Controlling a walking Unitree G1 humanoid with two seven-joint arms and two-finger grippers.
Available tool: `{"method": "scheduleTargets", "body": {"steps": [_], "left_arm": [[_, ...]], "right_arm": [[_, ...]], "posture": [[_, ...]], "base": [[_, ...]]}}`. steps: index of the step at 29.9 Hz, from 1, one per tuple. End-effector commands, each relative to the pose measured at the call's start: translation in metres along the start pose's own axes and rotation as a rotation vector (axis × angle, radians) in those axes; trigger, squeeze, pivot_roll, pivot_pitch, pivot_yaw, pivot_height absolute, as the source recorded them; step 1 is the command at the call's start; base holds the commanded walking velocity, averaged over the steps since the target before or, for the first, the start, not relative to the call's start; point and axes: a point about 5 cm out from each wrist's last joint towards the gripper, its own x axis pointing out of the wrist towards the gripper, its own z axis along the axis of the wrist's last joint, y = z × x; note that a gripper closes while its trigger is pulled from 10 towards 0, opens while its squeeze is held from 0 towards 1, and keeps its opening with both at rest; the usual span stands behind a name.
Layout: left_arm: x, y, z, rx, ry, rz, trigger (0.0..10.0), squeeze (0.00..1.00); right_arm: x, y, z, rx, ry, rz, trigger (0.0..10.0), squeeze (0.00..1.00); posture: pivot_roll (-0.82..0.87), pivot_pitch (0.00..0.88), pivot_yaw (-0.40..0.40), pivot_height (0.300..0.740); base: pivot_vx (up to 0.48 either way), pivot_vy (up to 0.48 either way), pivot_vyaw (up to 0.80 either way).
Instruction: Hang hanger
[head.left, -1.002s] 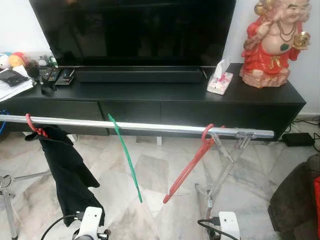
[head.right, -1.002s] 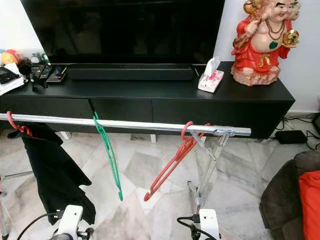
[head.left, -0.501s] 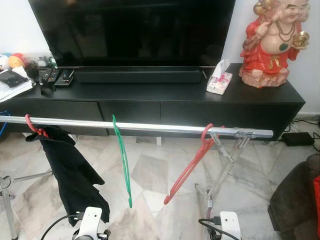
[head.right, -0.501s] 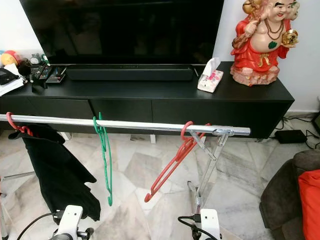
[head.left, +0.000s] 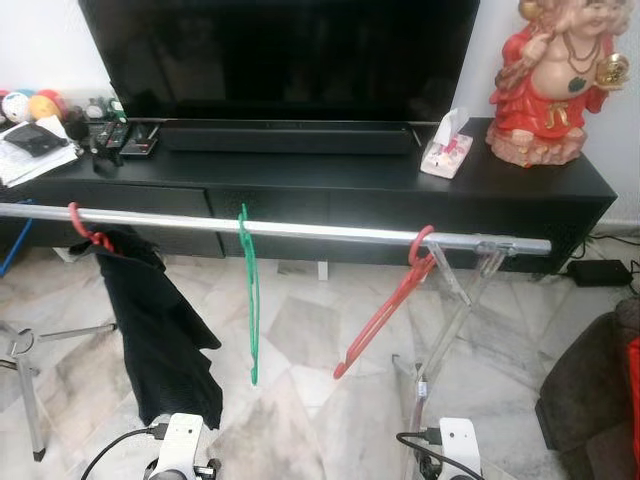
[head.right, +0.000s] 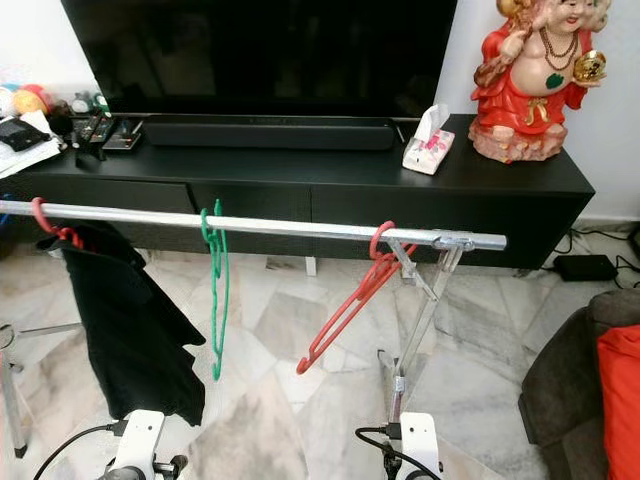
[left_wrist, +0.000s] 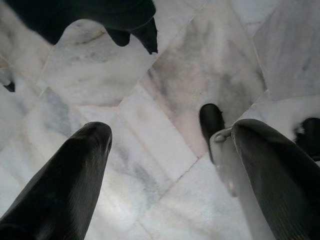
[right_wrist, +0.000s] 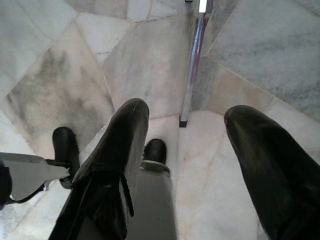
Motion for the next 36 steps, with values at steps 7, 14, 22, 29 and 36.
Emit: {"method": "scheduleTargets", "body": {"steps": [7, 14, 22, 29, 36], "left_arm": [[-0.0001, 0.0009, -0.0018, -0.004, 0.014, 0.001, 10.0, 0.0], [0.0001, 0.0, -0.0009, -0.001, 0.013, -0.004, 10.0, 0.0], [0.0001, 0.0, -0.0014, -0.001, 0.016, -0.006, 10.0, 0.0], [0.0, -0.0004, -0.0021, -0.002, 0.018, -0.008, 10.0, 0.0], [-0.0009, 0.0047, -0.0048, 0.001, 0.021, -0.002, 10.0, 0.0]], "right_arm": [[-0.0002, 0.0015, -0.0017, 0.02, 0.008, -0.003, 10.0, 0.0], [0.0, 0.002, -0.0011, 0.022, 0.007, -0.002, 10.0, 0.0], [0.0001, 0.0019, -0.0006, 0.023, 0.006, -0.001, 10.0, 0.0], [0.0001, 0.0014, -0.0003, 0.021, 0.006, 0.001, 10.0, 0.0], [0.0002, 0.0011, 0.0, 0.019, 0.006, 0.002, 10.0, 0.0]], "posture": [[-0.07, 0.056, 0.038, 0.74], [-0.07, 0.056, 0.04, 0.74], [-0.07, 0.057, 0.04, 0.74], [-0.07, 0.058, 0.037, 0.74], [-0.07, 0.059, 0.036, 0.74]], "base": [[-0.263, 0.0, 0.0], [-0.265, 0.0, 0.0], [-0.265, 0.0, 0.0], [-0.266, 0.0, 0.0], [-0.076, 0.0, 0.0]]}}
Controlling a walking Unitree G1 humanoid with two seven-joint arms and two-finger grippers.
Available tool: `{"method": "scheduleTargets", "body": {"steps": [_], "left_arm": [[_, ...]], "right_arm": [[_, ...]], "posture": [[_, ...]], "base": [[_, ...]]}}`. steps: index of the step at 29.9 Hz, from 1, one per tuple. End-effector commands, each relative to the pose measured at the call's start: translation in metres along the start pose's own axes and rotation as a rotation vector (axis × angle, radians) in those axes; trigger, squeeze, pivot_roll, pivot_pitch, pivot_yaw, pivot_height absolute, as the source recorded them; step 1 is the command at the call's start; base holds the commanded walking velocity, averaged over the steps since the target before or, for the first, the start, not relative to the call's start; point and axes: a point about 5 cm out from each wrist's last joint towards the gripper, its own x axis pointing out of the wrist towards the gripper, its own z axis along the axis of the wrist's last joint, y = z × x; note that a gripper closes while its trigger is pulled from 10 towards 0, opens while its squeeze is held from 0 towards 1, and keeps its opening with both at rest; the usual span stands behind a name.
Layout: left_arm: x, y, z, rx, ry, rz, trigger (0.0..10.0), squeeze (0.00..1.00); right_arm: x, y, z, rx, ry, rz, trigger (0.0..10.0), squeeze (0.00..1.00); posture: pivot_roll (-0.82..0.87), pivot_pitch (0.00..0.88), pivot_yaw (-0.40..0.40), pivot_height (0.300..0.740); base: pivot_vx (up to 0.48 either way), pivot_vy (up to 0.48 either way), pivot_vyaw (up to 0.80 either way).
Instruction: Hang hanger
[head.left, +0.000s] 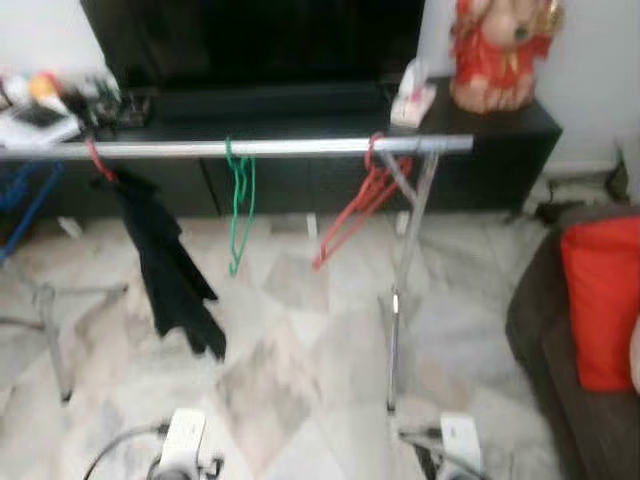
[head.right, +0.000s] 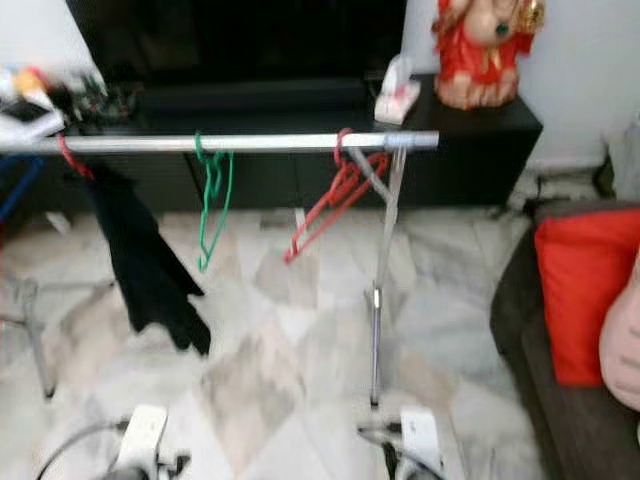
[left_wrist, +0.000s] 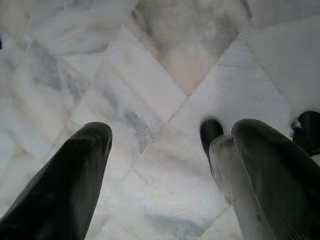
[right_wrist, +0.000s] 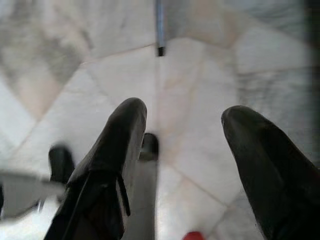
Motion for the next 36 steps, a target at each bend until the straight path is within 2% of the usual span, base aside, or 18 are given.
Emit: {"method": "scheduleTargets", "body": {"steps": [1, 10, 18, 25, 31, 36], "left_arm": [[-0.003, 0.011, -0.011, 0.004, 0.035, 0.018, 10.0, 0.0], [-0.005, 0.019, -0.019, 0.0, 0.049, 0.031, 10.0, 0.0], [-0.005, 0.01, -0.023, -0.009, 0.062, 0.026, 10.0, 0.0], [-0.005, 0.009, -0.023, -0.01, 0.064, 0.026, 10.0, 0.0], [-0.007, 0.021, -0.024, -0.006, 0.069, 0.037, 10.0, 0.0], [-0.008, 0.03, -0.025, -0.004, 0.071, 0.045, 10.0, 0.0]], "right_arm": [[-0.001, 0.009, -0.004, 0.01, 0.013, 0.022, 10.0, 0.0], [0.0, 0.009, -0.004, 0.014, 0.012, 0.022, 10.0, 0.0], [0.0, 0.009, -0.004, 0.003, 0.019, 0.02, 10.0, 0.0], [0.0, 0.01, -0.004, 0.004, 0.021, 0.022, 10.0, 0.0], [0.0, 0.011, -0.004, 0.012, 0.017, 0.02, 10.0, 0.0], [-0.001, 0.011, -0.005, 0.012, 0.016, 0.022, 10.0, 0.0]], "posture": [[-0.07, 0.06, 0.036, 0.74], [-0.07, 0.059, 0.036, 0.74], [-0.08, 0.059, 0.036, 0.74], [-0.07, 0.055, 0.038, 0.74], [-0.08, 0.047, 0.043, 0.74], [-0.08, 0.031, 0.043, 0.74]], "base": [[0.0, 0.0, 0.0], [0.0, 0.0, 0.0], [0.0, 0.0, 0.0], [0.0, 0.287, 0.0], [0.0, 0.27, 0.0], [0.0, 0.0, 0.0]]}}
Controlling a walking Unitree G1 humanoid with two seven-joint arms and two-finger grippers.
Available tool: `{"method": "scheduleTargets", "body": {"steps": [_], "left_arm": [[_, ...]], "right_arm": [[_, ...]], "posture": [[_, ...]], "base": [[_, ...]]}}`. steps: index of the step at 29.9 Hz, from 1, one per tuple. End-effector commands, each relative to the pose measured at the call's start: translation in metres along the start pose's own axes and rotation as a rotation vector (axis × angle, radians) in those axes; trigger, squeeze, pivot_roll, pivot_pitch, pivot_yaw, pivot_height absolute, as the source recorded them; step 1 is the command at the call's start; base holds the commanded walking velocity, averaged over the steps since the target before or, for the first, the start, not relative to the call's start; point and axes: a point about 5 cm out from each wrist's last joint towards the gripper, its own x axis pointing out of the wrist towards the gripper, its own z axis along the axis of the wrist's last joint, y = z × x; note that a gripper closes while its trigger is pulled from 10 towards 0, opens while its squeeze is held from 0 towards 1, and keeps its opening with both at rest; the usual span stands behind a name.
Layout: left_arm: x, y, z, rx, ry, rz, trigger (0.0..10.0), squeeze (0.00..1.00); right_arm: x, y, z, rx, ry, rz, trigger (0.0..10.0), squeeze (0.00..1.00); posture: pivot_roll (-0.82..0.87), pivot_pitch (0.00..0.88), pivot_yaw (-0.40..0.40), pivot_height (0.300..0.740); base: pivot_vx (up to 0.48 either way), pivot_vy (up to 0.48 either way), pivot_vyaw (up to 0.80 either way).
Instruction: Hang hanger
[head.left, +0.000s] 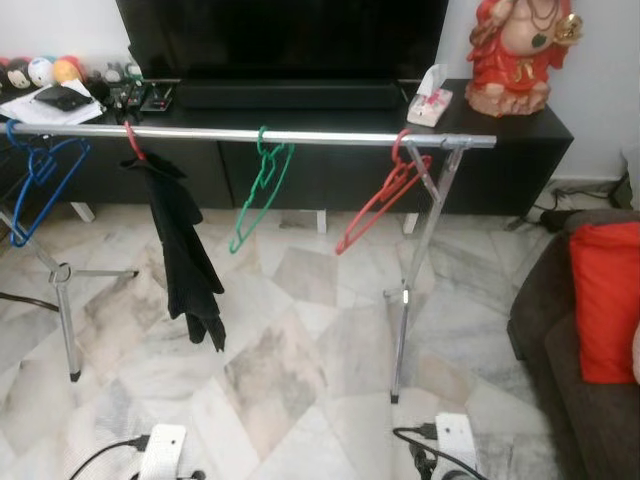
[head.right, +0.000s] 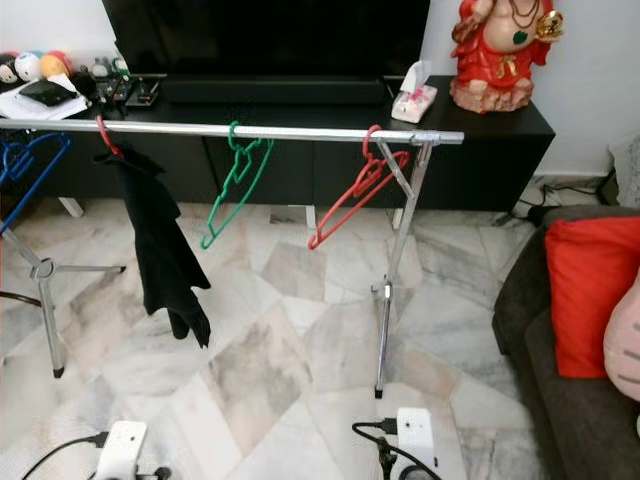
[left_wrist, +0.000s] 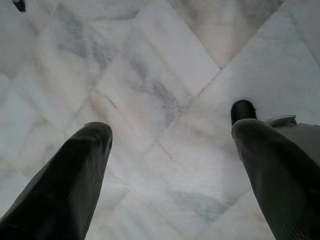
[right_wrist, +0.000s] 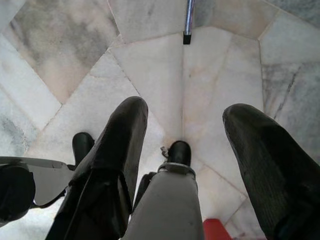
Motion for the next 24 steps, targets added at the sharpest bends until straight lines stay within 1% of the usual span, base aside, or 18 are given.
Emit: {"method": "scheduleTargets", "body": {"steps": [1, 4, 8, 12, 16, 19, 24], "left_arm": [[-0.001, -0.002, -0.008, 0.001, 0.027, -0.013, 10.0, 0.0], [-0.001, -0.003, -0.009, 0.002, 0.028, -0.014, 10.0, 0.0], [-0.001, -0.013, -0.01, 0.003, 0.032, -0.024, 10.0, 0.0], [0.0, -0.023, -0.012, 0.006, 0.038, -0.034, 10.0, 0.0], [-0.001, -0.026, -0.013, 0.004, 0.04, -0.036, 10.0, 0.0], [-0.001, -0.023, -0.014, 0.001, 0.041, -0.032, 10.0, 0.0], [-0.003, -0.001, -0.016, -0.013, 0.041, -0.007, 10.0, 0.0]], "right_arm": [[-0.001, -0.003, -0.004, 0.002, 0.01, -0.008, 10.0, 0.0], [-0.001, -0.003, -0.004, 0.001, 0.01, -0.006, 10.0, 0.0], [-0.001, -0.003, -0.004, 0.004, 0.008, -0.006, 10.0, 0.0], [-0.001, -0.002, -0.004, 0.004, 0.009, -0.006, 10.0, 0.0], [-0.001, -0.002, -0.004, 0.005, 0.009, -0.005, 10.0, 0.0], [-0.001, -0.002, -0.005, -0.011, 0.018, -0.003, 10.0, 0.0], [-0.001, -0.002, -0.004, -0.009, 0.02, -0.004, 10.0, 0.0]], "posture": [[-0.08, 0.029, 0.042, 0.74], [-0.08, 0.029, 0.042, 0.74], [-0.08, 0.029, 0.042, 0.74], [-0.08, 0.025, 0.044, 0.74], [-0.08, 0.025, 0.044, 0.74], [-0.08, 0.025, 0.044, 0.74], [-0.07, 0.033, 0.044, 0.74]], "base": [[0.0, 0.0, 0.0], [0.0, 0.16, 0.0], [0.0, 0.0, 0.0], [0.0, 0.254, 0.0], [0.0, 0.272, 0.0], [0.0, 0.274, 0.0], [0.0, 0.273, 0.0]]}}
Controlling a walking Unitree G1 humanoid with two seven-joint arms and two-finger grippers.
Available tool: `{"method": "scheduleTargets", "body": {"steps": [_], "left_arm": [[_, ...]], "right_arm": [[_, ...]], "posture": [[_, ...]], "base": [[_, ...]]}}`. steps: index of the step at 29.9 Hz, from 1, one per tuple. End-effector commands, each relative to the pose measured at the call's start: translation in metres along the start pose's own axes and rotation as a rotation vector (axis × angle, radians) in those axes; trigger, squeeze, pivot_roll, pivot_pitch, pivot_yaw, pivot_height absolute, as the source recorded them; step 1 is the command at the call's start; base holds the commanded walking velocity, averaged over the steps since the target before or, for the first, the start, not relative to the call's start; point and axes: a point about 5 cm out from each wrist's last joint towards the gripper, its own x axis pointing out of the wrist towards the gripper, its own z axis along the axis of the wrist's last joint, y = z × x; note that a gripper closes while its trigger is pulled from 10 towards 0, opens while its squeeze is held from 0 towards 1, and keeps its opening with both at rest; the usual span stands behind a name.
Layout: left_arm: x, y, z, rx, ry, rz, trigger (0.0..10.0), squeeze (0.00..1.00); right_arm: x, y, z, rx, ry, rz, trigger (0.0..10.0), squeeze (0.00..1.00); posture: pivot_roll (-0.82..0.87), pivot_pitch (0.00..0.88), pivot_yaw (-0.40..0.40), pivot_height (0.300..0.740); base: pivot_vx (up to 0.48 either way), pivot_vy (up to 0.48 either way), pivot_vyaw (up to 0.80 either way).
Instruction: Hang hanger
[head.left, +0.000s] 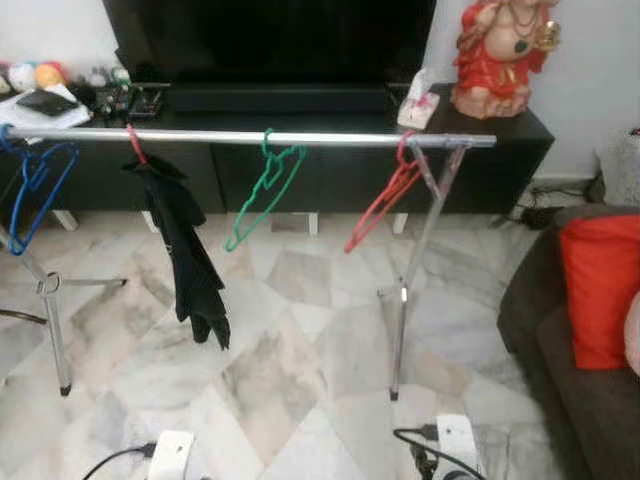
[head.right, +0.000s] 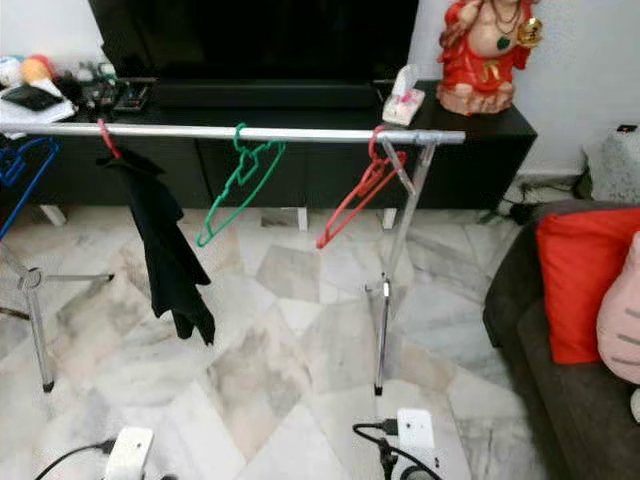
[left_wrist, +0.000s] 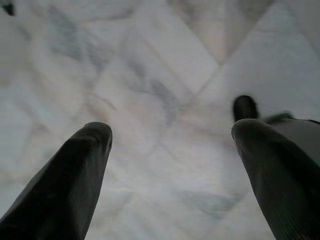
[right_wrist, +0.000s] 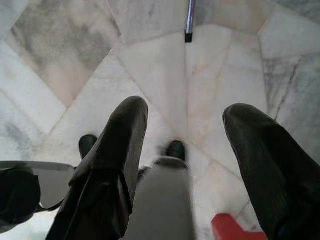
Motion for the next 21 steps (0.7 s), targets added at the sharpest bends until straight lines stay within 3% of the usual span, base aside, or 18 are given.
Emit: {"method": "scheduleTargets", "body": {"steps": [1, 10, 16, 21], "left_arm": [[-0.002, 0.006, -0.006, -0.008, 0.015, -0.001, 10.0, 0.0], [-0.002, 0.011, -0.006, -0.014, 0.013, 0.003, 10.0, 0.0], [0.001, -0.009, -0.001, -0.011, 0.007, -0.014, 10.0, 0.0], [0.002, -0.025, 0.002, 0.011, 0.004, -0.03, 10.0, 0.0]], "right_arm": [[-0.001, -0.004, -0.004, 0.001, 0.017, -0.011, 10.0, 0.0], [-0.001, -0.004, -0.003, 0.005, 0.016, -0.013, 10.0, 0.0], [0.0, -0.004, -0.003, 0.003, 0.017, -0.013, 10.0, 0.0], [0.0, -0.003, -0.003, 0.003, 0.018, -0.015, 10.0, 0.0]], "posture": [[-0.07, 0.035, 0.043, 0.74], [-0.07, 0.038, 0.042, 0.74], [-0.07, 0.041, 0.042, 0.74], [-0.07, 0.042, 0.043, 0.74]], "base": [[0.0, 0.27, 0.0], [0.0, 0.269, 0.0], [0.0, 0.26, 0.0], [0.0, 0.0, 0.0]]}}
